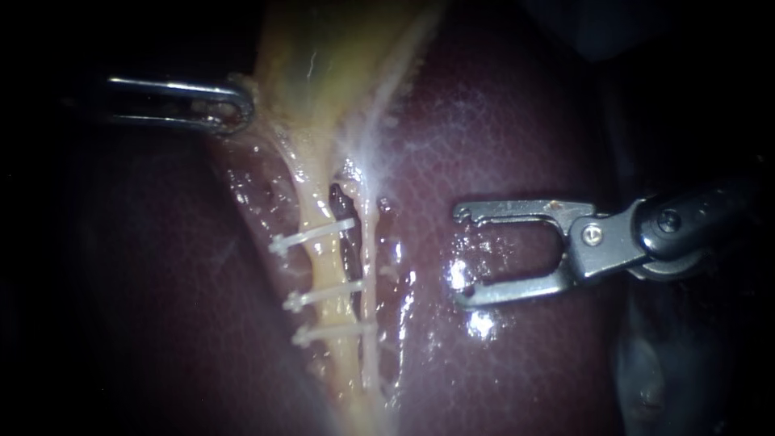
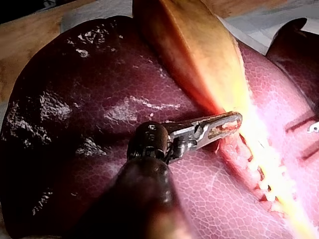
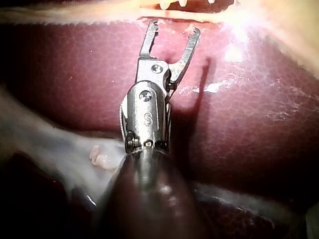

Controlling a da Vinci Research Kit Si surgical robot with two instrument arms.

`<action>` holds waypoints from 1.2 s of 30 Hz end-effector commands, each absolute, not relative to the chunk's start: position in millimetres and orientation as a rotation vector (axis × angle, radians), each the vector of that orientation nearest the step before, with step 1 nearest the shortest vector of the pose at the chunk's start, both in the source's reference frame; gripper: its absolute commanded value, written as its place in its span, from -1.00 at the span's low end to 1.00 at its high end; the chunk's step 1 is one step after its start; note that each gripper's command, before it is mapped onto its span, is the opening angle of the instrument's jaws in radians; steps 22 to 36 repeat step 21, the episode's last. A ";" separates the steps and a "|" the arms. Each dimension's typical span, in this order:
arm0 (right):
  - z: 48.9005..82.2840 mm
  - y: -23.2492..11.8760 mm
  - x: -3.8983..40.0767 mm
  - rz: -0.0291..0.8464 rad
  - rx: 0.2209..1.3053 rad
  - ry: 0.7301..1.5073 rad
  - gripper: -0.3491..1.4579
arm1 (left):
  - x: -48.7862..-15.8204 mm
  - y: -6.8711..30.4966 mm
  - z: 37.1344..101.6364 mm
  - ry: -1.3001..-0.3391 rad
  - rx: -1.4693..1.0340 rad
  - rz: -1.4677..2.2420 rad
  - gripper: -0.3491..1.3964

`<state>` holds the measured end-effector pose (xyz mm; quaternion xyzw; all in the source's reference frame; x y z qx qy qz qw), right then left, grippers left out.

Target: Going back third clip left tube

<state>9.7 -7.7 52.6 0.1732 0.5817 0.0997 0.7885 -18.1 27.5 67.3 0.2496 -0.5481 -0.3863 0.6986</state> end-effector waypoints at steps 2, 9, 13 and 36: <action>52.6 -7.6 9.5 0.214 0.374 1.252 -0.06 | -18.9 27.2 67.7 -1.220 0.557 -0.856 -1.00; 52.6 -7.7 9.2 0.206 0.378 1.239 -0.06 | -20.5 26.8 69.4 -1.212 0.562 -0.840 -1.00; 52.6 -7.7 9.1 0.206 0.378 1.239 -0.06 | -20.6 26.9 69.8 -1.210 0.558 -0.833 -1.00; 52.5 -7.8 9.5 0.204 0.382 1.241 -0.06 | -20.2 26.9 69.6 -1.207 0.562 -0.831 -1.00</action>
